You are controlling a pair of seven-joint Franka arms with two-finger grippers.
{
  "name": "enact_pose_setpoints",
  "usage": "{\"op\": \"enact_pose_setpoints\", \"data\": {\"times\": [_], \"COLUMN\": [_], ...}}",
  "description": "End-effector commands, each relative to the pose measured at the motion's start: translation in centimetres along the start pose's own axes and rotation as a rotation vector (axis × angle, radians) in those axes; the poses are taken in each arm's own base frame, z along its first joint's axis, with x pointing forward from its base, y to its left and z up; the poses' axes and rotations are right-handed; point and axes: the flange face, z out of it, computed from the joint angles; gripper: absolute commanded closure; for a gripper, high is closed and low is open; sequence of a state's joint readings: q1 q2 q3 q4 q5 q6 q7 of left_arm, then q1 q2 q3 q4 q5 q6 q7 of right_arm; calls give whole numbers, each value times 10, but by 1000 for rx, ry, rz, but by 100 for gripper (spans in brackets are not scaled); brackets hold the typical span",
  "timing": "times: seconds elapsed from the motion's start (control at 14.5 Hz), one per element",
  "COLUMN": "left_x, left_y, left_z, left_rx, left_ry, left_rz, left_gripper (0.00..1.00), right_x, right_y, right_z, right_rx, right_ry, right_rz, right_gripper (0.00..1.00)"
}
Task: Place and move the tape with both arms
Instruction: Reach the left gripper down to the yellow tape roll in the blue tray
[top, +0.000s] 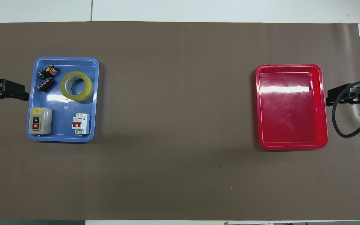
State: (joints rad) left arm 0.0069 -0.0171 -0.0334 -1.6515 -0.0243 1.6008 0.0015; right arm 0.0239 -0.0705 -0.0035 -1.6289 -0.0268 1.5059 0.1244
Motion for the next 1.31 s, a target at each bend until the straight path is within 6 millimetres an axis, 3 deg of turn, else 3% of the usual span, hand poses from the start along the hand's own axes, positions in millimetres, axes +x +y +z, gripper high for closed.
{"op": "enact_pose_setpoints", "data": {"times": [0.0, 0.89, 1.17, 1.24], "left_x": [-5, -6, 11, 18], "left_y": [2, 1, -1, -2], "left_z": [-3, -6, 14, 27], "left_rx": [-19, -19, -14, -15], "left_ry": [8, 21, 78, 81], "left_rz": [13, 11, 10, 9], "left_gripper": [0, 0, 0, 0], "right_x": [-4, -4, -5, -5], "right_y": [1, 2, 2, 2], "right_z": [-2, -2, -1, -1], "right_rx": [-5, -13, -13, -13], "right_ry": [18, 19, 17, 17], "right_rz": [-19, -20, -21, -21], "right_gripper": [0, 0, 0, 0]}}
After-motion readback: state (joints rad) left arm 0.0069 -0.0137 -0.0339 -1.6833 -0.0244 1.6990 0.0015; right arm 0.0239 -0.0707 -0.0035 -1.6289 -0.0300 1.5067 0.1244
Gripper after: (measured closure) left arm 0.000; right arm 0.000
